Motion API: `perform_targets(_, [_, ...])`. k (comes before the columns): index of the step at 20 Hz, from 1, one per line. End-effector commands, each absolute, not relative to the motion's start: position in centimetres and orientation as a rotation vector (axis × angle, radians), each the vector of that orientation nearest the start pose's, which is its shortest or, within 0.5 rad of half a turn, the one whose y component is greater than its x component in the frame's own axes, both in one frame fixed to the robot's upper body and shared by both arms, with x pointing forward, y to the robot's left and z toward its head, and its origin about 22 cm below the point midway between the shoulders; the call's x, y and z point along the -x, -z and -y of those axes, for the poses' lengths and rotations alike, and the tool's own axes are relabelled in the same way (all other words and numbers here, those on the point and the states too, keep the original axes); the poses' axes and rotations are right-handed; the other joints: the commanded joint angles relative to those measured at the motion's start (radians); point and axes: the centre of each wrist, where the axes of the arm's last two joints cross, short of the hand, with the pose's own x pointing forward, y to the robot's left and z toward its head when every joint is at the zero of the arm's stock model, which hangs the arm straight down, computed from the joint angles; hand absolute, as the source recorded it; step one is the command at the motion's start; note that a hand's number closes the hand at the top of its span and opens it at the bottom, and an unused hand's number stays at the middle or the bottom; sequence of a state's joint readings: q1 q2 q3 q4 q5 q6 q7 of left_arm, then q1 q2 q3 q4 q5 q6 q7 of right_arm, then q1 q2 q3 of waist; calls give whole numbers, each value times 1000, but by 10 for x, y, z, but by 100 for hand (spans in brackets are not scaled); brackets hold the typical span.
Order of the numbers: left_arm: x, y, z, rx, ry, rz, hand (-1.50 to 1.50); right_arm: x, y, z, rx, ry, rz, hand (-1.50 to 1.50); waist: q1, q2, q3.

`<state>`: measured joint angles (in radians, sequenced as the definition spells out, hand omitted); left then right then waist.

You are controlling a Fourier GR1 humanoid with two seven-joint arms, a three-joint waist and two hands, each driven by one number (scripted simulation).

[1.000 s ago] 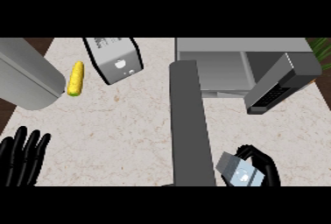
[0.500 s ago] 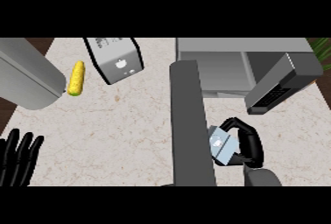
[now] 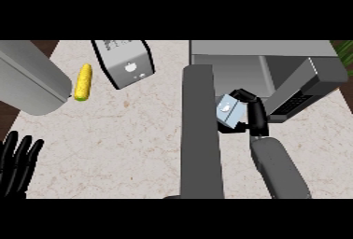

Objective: Pick up the milk, place it into the microwave and close the microwave

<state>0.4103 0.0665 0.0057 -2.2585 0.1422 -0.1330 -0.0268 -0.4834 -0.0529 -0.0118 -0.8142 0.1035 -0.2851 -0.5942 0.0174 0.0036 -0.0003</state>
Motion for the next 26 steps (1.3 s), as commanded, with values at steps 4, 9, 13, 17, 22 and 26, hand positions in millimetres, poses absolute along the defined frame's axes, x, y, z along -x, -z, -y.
perform_targets(4, [-137,-85,-261,40,8,1918,-150,-389,30,207,412,-220,1810,150,19,7,1])
perform_targets(9, [-135,-97,-271,55,35,1924,-150,-409,11,232,549,-234,1770,150,46,19,3])
perform_targets(13, [-138,-93,-267,59,61,1917,-150,-407,12,252,699,-131,1758,150,53,25,4])
perform_targets(17, [-147,-92,-268,41,66,1922,-150,-421,-12,259,918,-175,1816,150,70,36,4])
perform_targets(22, [-145,-90,-267,39,101,1893,-150,-423,-3,221,913,-389,1762,-150,85,34,3])
perform_targets(26, [-150,-89,-263,10,103,1899,-150,-429,-15,231,860,-462,1755,-150,81,38,4])
